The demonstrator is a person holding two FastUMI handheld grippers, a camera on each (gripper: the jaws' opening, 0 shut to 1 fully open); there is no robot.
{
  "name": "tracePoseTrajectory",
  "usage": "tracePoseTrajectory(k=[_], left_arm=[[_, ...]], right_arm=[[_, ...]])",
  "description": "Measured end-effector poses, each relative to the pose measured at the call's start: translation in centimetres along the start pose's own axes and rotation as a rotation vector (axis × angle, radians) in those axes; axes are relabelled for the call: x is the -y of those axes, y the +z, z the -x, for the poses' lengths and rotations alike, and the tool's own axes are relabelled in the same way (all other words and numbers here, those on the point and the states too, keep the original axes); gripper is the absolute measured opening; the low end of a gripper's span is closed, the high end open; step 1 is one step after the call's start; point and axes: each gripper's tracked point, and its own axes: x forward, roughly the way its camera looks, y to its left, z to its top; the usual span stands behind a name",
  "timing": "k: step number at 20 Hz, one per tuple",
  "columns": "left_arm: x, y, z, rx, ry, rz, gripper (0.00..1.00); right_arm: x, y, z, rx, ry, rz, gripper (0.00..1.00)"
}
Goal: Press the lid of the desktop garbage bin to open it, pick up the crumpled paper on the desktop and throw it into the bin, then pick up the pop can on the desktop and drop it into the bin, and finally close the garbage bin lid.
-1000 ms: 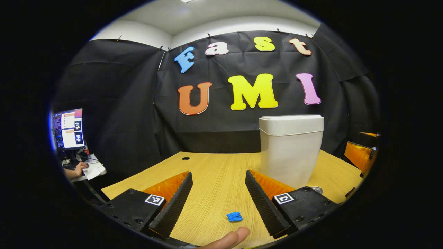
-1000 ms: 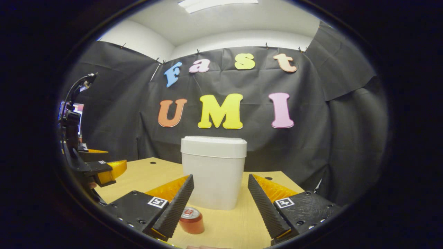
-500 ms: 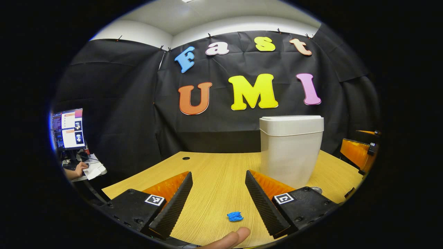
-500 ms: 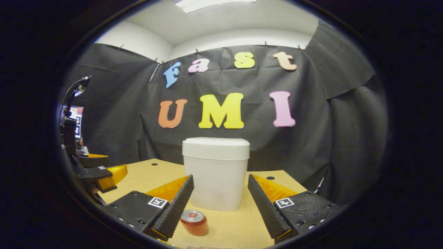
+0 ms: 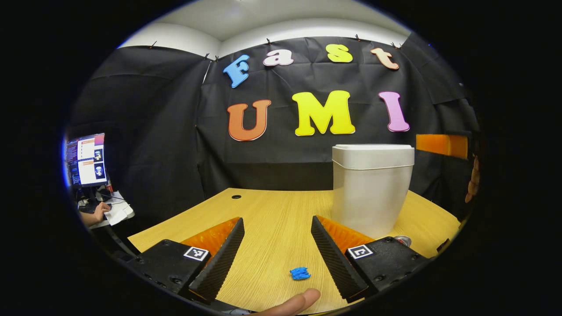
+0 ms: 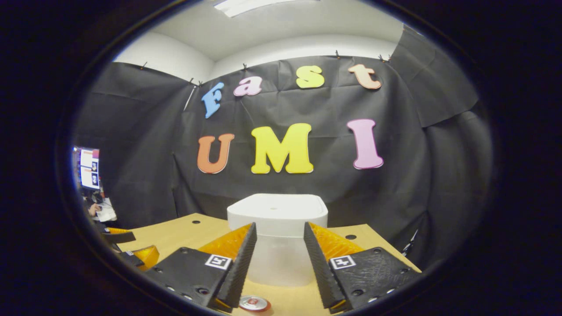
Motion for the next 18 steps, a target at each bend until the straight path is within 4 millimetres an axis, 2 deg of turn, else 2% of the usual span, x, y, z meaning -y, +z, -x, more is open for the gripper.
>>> tracePoseTrajectory(k=[1, 3, 5, 6, 7, 8, 9, 10, 13, 18], left_arm=[[-0.2, 0.2, 0.1, 0.007, 0.000, -0.001, 0.99], [-0.2, 0.9, 0.3, 0.025, -0.003, -0.010, 0.99], [-0.6, 1.1, 0.5, 0.036, 0.004, -0.010, 0.99], [-0.7, 1.1, 0.5, 0.036, 0.003, -0.003, 0.99], [-0.6, 1.1, 0.4, 0.033, 0.000, 0.003, 0.99], [-0.7, 1.1, 0.4, 0.030, -0.001, 0.007, 0.99], [-0.9, 1.1, 0.3, 0.029, -0.003, 0.004, 0.99], [-1.2, 1.2, 0.3, 0.030, 0.002, 0.000, 0.99], [-2.3, 1.4, 0.4, 0.035, 0.022, -0.003, 0.99], [-2.1, 1.4, 0.3, 0.031, 0.003, 0.007, 0.99]], right_arm=[[-0.3, 0.7, -0.8, -0.005, 0.004, -0.009, 0.56], [-0.1, 2.1, -2.5, -0.020, -0.014, 0.000, 0.51], [-0.3, 2.9, -4.3, -0.041, -0.017, 0.044, 0.34], [-0.6, 3.2, -5.2, -0.049, -0.009, 0.049, 0.29], [-0.9, 3.2, -5.9, -0.066, 0.004, 0.040, 0.20], [-1.4, 2.9, -6.4, -0.093, 0.023, 0.022, 0.16], [-1.9, 2.0, -7.6, -0.127, 0.030, 0.013, 0.07], [-1.8, 2.1, -7.3, -0.147, 0.031, 0.015, 0.02], [-2.3, 1.3, -8.1, -0.202, 0.038, 0.025, 0.00], [-2.7, 0.5, -9.4, -0.259, 0.028, 0.032, 0.01]])
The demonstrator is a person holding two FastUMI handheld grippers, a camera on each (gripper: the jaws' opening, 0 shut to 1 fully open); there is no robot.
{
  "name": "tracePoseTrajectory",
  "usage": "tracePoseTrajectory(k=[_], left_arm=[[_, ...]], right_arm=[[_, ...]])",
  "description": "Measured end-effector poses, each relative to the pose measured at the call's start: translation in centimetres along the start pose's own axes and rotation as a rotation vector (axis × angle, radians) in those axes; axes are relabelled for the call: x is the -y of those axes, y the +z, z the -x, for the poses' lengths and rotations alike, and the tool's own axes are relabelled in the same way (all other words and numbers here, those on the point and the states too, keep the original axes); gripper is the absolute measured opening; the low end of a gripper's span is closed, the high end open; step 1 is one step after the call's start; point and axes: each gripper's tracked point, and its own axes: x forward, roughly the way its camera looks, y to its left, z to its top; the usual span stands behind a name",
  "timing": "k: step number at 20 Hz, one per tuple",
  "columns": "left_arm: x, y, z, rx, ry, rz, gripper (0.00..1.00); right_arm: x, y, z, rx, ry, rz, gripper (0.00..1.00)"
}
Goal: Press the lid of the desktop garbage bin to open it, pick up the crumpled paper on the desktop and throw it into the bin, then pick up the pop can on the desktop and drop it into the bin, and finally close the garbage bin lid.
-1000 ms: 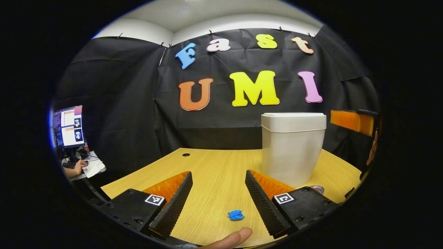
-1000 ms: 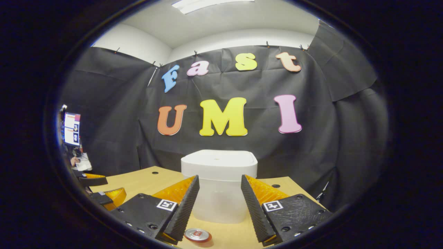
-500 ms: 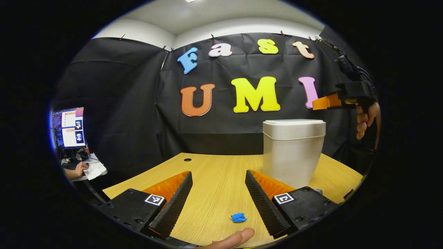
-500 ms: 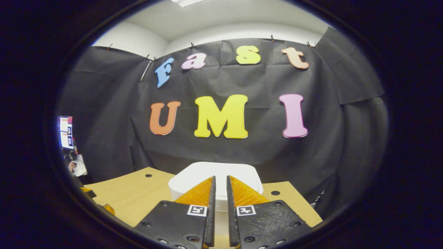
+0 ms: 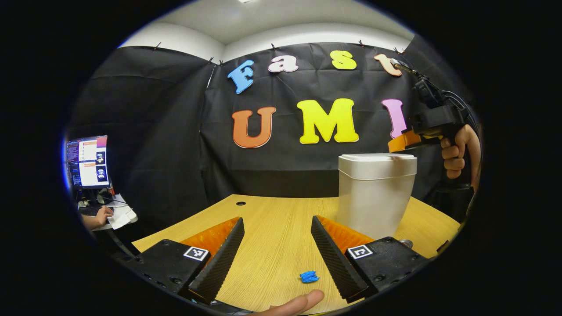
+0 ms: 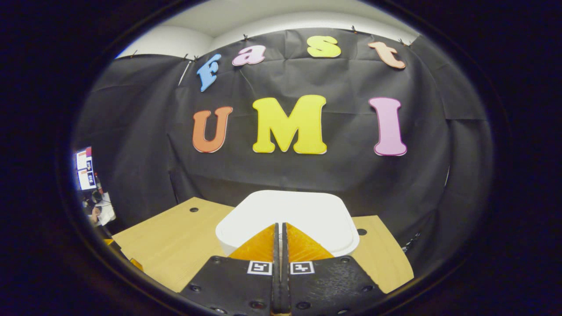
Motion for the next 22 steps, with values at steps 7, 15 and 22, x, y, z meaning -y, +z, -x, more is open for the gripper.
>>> tracePoseTrajectory(k=[7, 15, 22], left_arm=[[0.3, -0.4, 0.1, -0.022, -0.013, -0.001, 0.99], [0.3, 0.2, 0.5, 0.002, -0.001, -0.026, 0.99], [0.3, -0.1, 0.3, -0.007, -0.004, -0.025, 0.99]], right_arm=[[-0.4, -1.4, -0.2, -0.094, 0.053, -0.003, 0.01], [0.2, -1.0, 1.4, 0.035, -0.067, 0.149, 0.01], [-0.8, 0.8, 7.0, 0.214, -0.082, 0.200, 0.01]])
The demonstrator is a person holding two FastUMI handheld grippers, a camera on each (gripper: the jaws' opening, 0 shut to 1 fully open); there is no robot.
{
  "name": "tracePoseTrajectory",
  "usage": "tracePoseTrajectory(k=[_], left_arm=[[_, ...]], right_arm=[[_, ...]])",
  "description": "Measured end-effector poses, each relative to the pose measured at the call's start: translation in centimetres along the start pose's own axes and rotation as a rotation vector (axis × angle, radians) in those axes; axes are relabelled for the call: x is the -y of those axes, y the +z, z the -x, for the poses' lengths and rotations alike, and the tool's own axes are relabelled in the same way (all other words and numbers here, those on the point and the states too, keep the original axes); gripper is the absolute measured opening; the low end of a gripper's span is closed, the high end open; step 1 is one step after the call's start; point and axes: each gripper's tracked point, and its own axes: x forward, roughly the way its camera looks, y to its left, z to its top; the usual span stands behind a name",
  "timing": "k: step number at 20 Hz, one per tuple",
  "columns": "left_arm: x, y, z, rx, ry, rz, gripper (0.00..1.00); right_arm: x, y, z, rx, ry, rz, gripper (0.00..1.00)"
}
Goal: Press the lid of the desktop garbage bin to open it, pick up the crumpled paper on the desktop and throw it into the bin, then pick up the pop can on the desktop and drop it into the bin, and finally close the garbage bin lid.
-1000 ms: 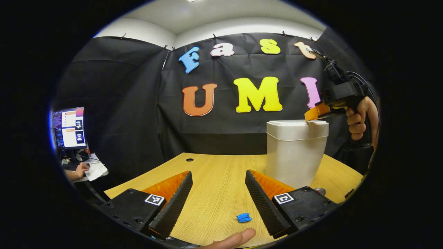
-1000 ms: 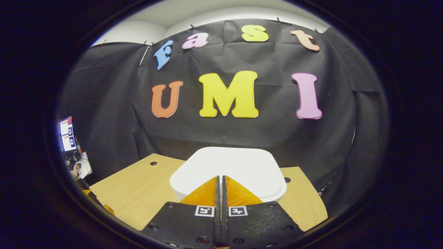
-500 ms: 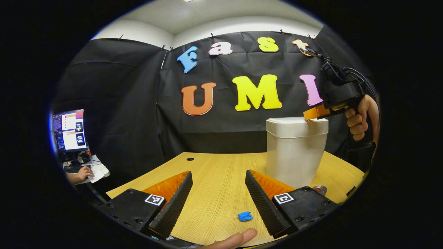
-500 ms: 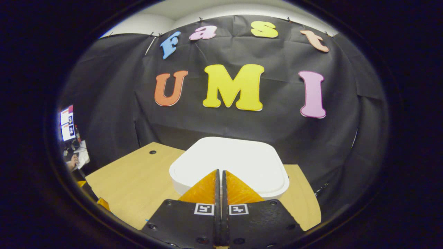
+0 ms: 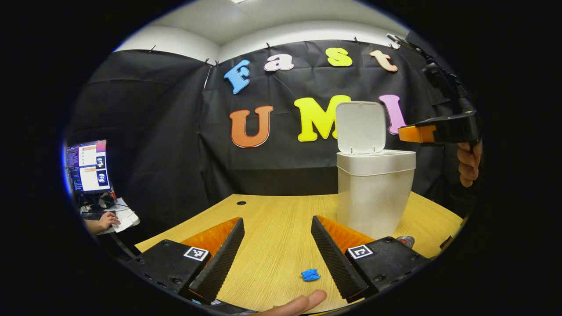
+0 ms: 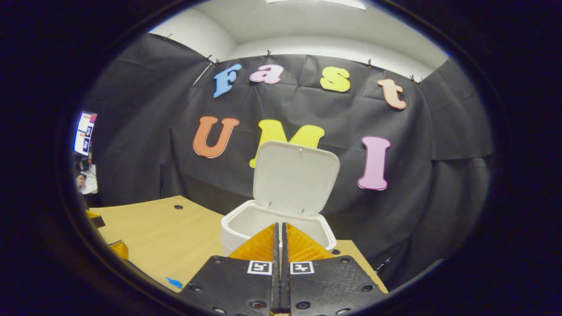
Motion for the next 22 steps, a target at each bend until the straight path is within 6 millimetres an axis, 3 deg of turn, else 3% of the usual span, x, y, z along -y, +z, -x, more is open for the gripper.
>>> tracePoseTrajectory(k=[3, 10, 13, 14, 15, 20, 22], left_arm=[[0.2, -0.1, -0.1, -0.005, -0.011, 0.010, 0.98], [0.6, -1.5, -0.8, -0.050, -0.039, 0.025, 0.99], [0.8, -2.2, -1.3, -0.079, -0.051, 0.036, 0.99], [0.7, -2.6, -1.4, -0.089, -0.053, 0.034, 0.99], [0.9, -2.9, -1.6, -0.102, -0.062, 0.031, 0.99], [2.1, -4.6, -1.9, -0.169, -0.115, 0.024, 0.99], [2.9, -6.1, -2.1, -0.224, -0.143, 0.033, 0.99]], right_arm=[[-0.2, -0.1, 1.1, 0.004, 0.014, -0.009, 0.00], [-0.3, -2.7, 3.5, -0.037, 0.059, -0.094, 0.01], [0.2, -3.6, 4.3, -0.020, 0.046, -0.064, 0.58], [0.3, -4.0, 4.6, -0.014, 0.036, -0.056, 0.67], [0.2, -4.3, 5.0, -0.014, 0.033, -0.058, 0.87], [-0.9, -6.3, 7.0, -0.042, 0.078, -0.132, 0.98], [-1.2, -7.1, 7.8, -0.058, 0.094, -0.152, 0.95]])
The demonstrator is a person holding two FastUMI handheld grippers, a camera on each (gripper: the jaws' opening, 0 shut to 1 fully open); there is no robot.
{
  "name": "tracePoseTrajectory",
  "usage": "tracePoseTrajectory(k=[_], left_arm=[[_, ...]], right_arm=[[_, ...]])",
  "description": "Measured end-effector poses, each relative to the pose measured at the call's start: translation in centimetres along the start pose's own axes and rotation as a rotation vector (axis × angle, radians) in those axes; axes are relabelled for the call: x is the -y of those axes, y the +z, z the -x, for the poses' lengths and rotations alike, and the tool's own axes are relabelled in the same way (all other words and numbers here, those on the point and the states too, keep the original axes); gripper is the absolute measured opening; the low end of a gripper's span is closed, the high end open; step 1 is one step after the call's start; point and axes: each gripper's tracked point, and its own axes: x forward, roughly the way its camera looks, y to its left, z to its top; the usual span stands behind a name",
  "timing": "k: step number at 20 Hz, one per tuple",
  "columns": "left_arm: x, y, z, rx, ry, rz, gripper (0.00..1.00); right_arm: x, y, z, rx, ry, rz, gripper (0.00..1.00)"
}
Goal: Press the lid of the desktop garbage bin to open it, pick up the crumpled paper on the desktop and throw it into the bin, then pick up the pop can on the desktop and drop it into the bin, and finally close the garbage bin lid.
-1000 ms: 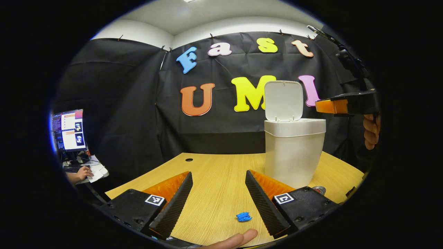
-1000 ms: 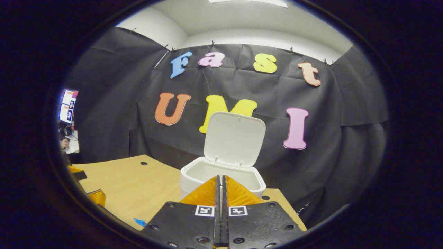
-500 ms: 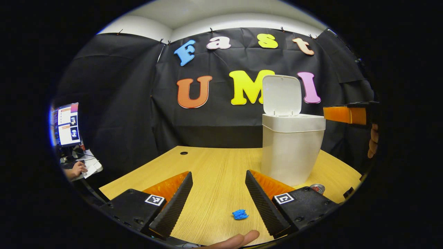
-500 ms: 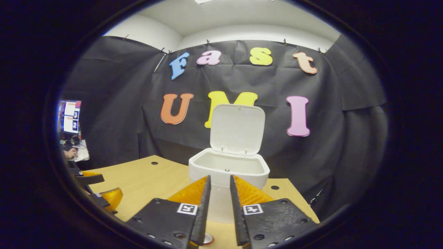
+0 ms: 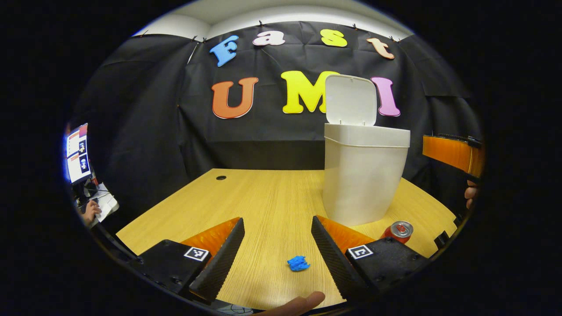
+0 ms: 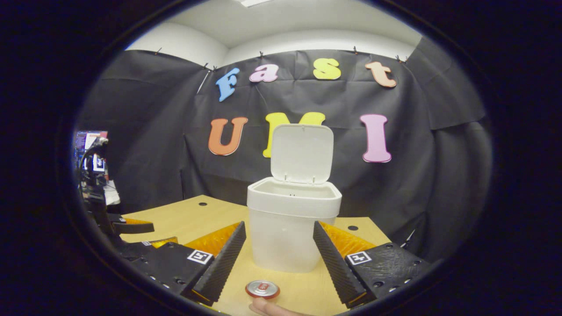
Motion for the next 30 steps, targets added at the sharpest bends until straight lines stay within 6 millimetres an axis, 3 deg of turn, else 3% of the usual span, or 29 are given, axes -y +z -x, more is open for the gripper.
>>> tracePoseTrajectory(k=[4, 7, 12, 14, 15, 19, 22, 25, 30], left_arm=[[0.7, -3.1, -1.0, -0.114, -0.024, -0.021, 0.99], [1.2, -3.9, -1.7, -0.140, -0.032, -0.033, 0.99], [2.4, -6.6, -2.8, -0.223, -0.074, -0.051, 0.98], [2.4, -7.9, -3.2, -0.278, -0.084, -0.039, 0.96], [2.3, -8.2, -3.5, -0.291, -0.088, -0.039, 0.95], [1.4, -8.8, -3.8, -0.336, -0.094, -0.036, 0.90], [1.2, -9.1, -3.7, -0.370, -0.110, -0.004, 0.77], [1.4, -10.0, -4.0, -0.393, -0.119, 0.007, 0.75], [2.1, -11.5, -4.7, -0.448, -0.137, 0.044, 0.68]], right_arm=[[-0.5, -2.5, 1.4, -0.038, 0.009, -0.009, 0.95], [-1.0, -4.7, 2.7, -0.054, 0.015, -0.012, 0.95], [-1.3, -10.5, 3.8, -0.130, -0.002, -0.025, 0.98], [-1.8, -12.7, 4.2, -0.170, 0.017, -0.050, 0.95], [-2.0, -13.6, 4.3, -0.185, 0.025, -0.056, 0.98], [-2.5, -17.8, 3.9, -0.271, 0.042, -0.052, 0.95], [-2.2, -19.4, 3.6, -0.323, 0.037, -0.061, 0.95], [-2.0, -20.6, 3.2, -0.350, 0.022, -0.065, 0.98], [-2.0, -20.9, 2.7, -0.366, 0.021, -0.058, 0.98]])
